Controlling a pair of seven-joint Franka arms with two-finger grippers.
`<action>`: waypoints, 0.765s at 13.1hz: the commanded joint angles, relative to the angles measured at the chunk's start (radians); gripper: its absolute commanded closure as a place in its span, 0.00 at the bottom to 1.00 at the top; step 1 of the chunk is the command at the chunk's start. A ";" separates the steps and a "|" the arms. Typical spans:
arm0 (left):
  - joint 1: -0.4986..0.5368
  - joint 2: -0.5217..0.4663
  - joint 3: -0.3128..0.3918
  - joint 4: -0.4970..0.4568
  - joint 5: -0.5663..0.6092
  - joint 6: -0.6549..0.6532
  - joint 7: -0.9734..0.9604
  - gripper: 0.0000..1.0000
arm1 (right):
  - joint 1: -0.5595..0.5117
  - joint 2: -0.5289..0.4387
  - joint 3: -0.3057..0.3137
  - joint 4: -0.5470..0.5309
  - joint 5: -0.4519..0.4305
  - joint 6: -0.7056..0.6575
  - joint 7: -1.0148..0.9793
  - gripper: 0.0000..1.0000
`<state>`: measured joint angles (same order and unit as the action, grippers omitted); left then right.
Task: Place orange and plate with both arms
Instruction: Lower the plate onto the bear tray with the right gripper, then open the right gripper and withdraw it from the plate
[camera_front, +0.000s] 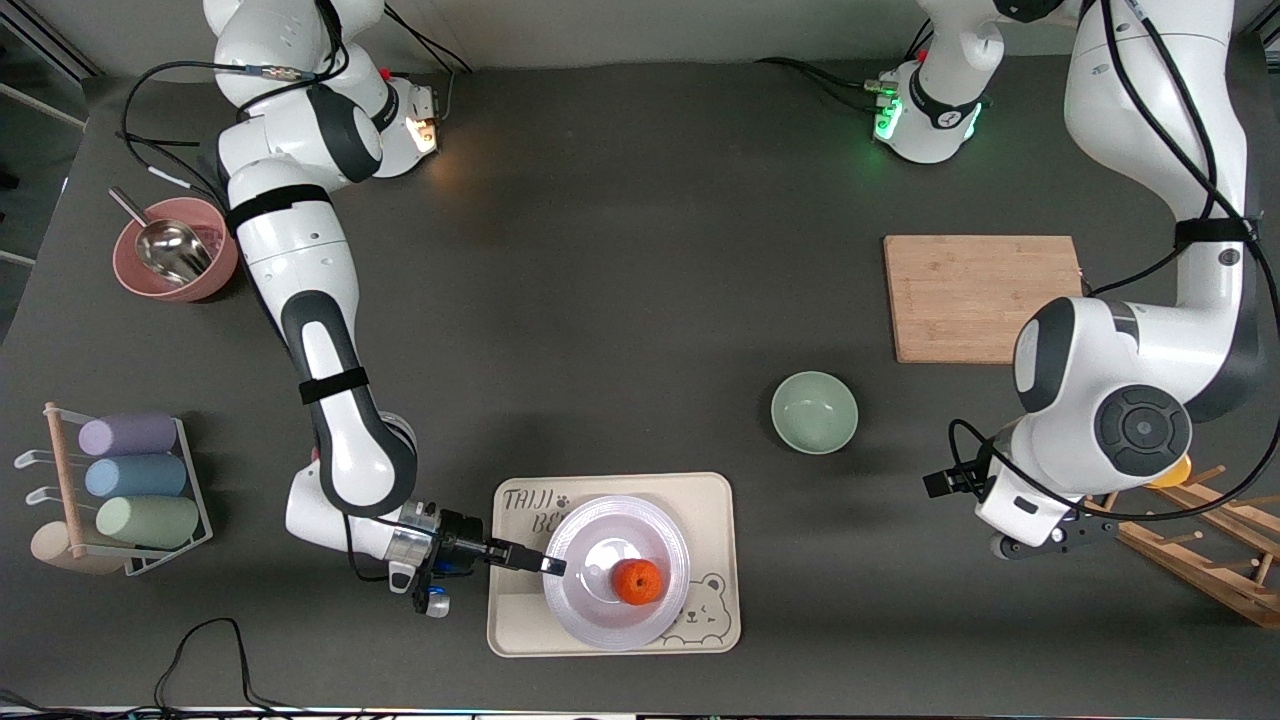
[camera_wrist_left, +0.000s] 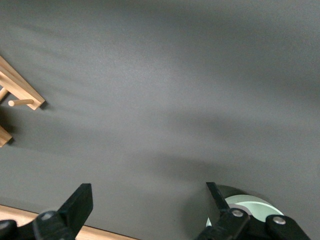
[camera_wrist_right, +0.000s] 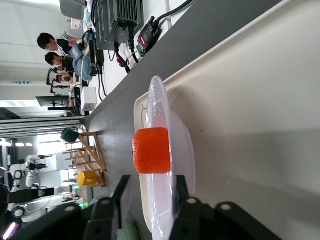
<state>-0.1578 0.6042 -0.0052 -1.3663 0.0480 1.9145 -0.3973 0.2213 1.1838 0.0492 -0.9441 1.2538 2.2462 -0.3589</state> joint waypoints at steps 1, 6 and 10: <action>-0.005 -0.024 -0.002 -0.028 0.013 -0.012 0.014 0.00 | -0.002 -0.016 0.003 0.028 -0.127 0.010 0.029 0.00; -0.014 -0.052 -0.004 -0.027 0.012 -0.040 0.034 0.00 | -0.002 -0.114 -0.032 0.036 -0.500 -0.034 0.250 0.00; 0.003 -0.202 -0.004 -0.159 0.006 -0.019 0.058 0.00 | -0.002 -0.284 -0.035 0.027 -0.886 -0.173 0.474 0.00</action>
<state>-0.1603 0.5368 -0.0136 -1.3895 0.0487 1.8891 -0.3676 0.2138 0.9975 0.0237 -0.8814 0.5151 2.1451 0.0254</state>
